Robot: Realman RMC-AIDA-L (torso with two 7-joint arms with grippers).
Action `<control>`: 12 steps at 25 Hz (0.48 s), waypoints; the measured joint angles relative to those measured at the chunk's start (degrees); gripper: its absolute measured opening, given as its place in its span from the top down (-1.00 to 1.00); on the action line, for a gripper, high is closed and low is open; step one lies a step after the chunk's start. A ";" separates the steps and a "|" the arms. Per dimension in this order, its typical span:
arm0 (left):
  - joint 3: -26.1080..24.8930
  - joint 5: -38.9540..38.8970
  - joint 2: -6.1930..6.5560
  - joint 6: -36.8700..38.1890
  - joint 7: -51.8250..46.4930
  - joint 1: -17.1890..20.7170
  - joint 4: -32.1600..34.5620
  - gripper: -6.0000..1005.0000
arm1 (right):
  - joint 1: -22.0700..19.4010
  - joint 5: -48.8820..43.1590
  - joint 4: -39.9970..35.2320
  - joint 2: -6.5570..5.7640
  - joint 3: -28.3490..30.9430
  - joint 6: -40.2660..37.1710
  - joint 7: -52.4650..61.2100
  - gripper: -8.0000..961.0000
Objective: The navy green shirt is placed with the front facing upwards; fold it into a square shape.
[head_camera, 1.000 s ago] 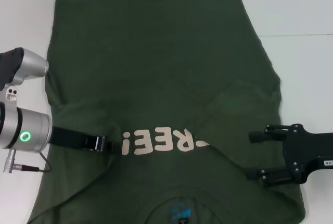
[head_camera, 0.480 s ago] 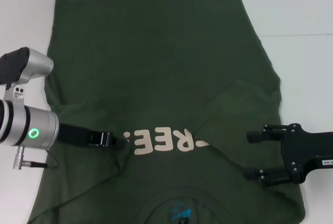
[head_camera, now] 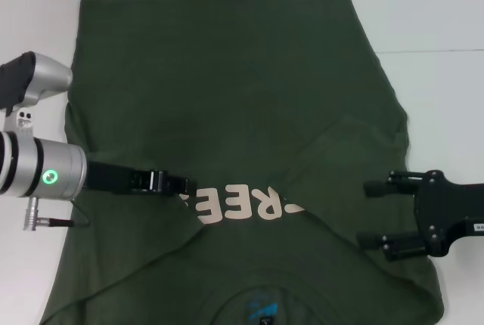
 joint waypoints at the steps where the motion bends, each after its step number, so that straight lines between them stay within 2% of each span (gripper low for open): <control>1: -0.25 -0.10 0.06 0.21 0.75 0.15 0.33 0.26 | -0.10 0.25 -0.35 0.02 0.40 -0.08 0.00 -0.92; 7: -2.30 -2.69 0.50 6.10 10.57 0.72 1.99 -0.06 | -0.42 0.29 -3.39 0.23 0.51 -0.44 1.67 -0.92; 12: -8.05 -7.85 1.55 17.88 25.51 1.25 2.03 -0.28 | -0.62 -0.45 -9.87 0.30 -1.62 -1.81 9.26 -0.92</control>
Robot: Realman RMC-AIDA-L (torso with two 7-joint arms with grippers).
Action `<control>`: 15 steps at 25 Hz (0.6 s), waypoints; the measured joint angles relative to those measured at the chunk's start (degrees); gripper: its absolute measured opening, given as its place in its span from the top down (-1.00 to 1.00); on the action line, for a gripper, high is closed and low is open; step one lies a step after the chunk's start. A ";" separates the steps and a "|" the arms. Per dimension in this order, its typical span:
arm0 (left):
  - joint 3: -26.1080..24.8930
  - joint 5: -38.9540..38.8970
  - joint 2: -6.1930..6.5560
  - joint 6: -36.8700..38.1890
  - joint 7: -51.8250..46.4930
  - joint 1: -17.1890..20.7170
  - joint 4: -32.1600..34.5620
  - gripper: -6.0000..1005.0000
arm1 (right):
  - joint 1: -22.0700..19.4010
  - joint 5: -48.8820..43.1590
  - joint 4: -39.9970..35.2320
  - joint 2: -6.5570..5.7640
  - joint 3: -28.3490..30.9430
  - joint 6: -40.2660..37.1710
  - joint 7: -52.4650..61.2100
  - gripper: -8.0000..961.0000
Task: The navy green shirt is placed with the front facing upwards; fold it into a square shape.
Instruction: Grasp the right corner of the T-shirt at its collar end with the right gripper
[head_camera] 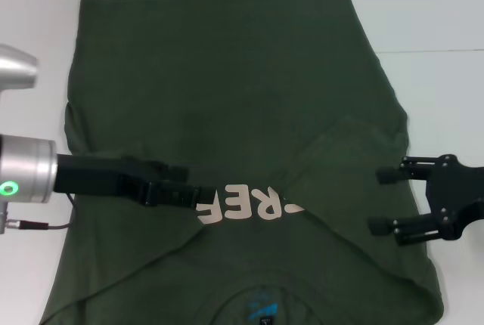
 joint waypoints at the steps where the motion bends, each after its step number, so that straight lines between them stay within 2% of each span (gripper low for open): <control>1: -1.43 -1.17 0.08 2.47 2.97 0.27 -0.09 -0.33 | -0.04 -0.02 -1.25 0.00 -0.09 -0.37 2.03 -0.92; 6: -3.60 -5.71 0.36 9.89 12.23 1.87 -0.12 -0.71 | 0.08 -0.06 -8.50 -0.31 -0.55 -3.34 13.46 -0.91; 9: -3.64 -6.41 0.37 11.89 15.43 2.14 -0.22 -0.83 | 0.54 -1.05 -13.54 -0.30 -1.08 -6.33 20.35 -0.91; 15: -3.34 -6.51 0.12 12.04 16.87 1.76 -0.30 -0.83 | 4.42 -12.56 -22.23 -0.18 -5.74 -7.20 37.25 -0.91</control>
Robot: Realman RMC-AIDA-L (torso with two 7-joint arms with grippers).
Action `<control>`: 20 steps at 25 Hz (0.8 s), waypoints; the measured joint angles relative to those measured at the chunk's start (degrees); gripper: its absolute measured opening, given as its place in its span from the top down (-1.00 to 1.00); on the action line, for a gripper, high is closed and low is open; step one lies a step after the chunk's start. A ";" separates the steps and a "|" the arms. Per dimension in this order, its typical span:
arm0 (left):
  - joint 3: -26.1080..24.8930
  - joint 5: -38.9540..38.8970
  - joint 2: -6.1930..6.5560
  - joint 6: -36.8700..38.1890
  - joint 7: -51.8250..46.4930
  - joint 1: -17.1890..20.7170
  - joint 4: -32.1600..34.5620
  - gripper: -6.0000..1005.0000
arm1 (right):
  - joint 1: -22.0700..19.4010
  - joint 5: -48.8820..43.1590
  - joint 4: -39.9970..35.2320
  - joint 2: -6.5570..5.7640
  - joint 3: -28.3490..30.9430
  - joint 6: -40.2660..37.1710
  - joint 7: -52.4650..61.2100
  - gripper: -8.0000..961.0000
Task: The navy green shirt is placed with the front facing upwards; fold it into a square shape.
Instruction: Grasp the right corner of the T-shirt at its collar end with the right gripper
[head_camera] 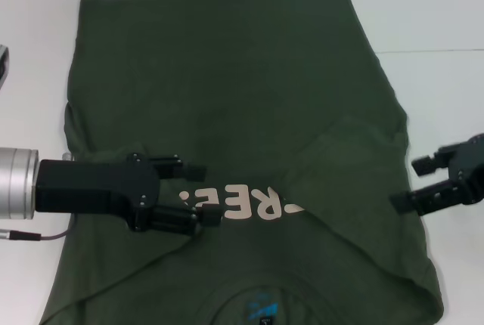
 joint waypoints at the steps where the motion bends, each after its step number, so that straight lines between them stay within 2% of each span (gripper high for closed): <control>1: 0.10 -0.01 -0.07 -0.05 0.10 -0.05 -0.01 -0.83 | 0.94 -2.57 -0.38 0.07 -1.19 -0.02 1.90 -0.91; 5: 0.20 -0.04 -0.29 -0.13 0.66 -0.13 -0.03 -0.83 | 3.65 -12.36 -0.45 0.32 -6.22 0.51 6.54 -0.89; 11: 0.00 -0.07 -0.35 -0.17 0.83 0.00 -0.50 -0.83 | 4.84 -20.49 -1.06 0.44 -16.06 1.42 10.79 -0.75; 15: -0.08 -0.08 -0.35 -0.56 0.85 0.29 -0.81 -0.83 | 4.93 -22.56 -1.71 0.58 -20.94 1.62 12.57 -0.59; 20: -0.10 -0.08 -0.46 -0.83 0.93 0.50 -1.37 -0.83 | 4.67 -22.35 -1.38 0.75 -26.40 1.83 14.87 -0.62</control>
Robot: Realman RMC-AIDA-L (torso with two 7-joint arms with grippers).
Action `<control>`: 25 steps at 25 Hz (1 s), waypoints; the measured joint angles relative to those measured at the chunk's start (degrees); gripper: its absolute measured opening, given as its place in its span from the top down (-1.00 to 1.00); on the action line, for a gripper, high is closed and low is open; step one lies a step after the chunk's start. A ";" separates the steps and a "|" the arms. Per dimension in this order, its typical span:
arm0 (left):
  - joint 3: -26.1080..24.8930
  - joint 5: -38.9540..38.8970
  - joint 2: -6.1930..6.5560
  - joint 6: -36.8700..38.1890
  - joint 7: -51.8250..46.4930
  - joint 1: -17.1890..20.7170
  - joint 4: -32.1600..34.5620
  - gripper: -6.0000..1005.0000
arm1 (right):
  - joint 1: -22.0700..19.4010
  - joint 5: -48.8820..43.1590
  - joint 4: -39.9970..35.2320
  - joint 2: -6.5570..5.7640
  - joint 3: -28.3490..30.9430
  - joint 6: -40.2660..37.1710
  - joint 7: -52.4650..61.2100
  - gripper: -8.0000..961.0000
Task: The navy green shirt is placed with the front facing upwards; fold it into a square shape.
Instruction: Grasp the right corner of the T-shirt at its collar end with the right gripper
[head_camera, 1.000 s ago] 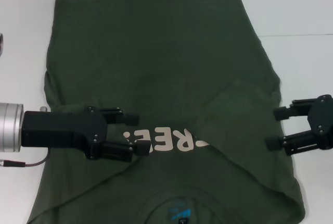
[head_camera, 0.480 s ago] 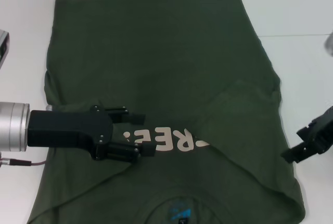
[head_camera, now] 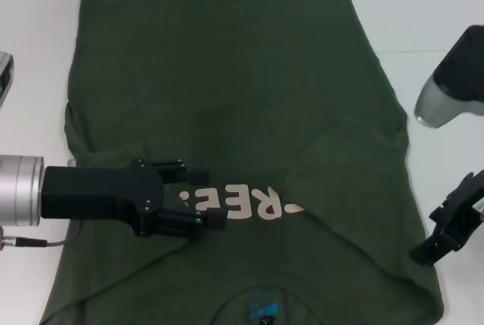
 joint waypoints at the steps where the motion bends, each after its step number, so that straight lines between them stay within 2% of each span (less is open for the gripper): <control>1: -0.01 0.00 0.00 -0.10 0.04 0.03 -0.11 -0.83 | -0.09 0.04 0.05 0.02 -0.63 0.10 0.31 -0.62; 16: -0.01 -0.07 0.03 -0.79 0.58 0.09 -0.17 -0.83 | -0.93 0.41 3.25 0.18 -8.87 2.49 3.71 -0.60; 25: 0.00 -0.09 0.03 -1.36 0.61 0.04 -0.21 -0.83 | -1.14 -0.33 5.57 0.09 -10.25 4.23 4.28 -0.60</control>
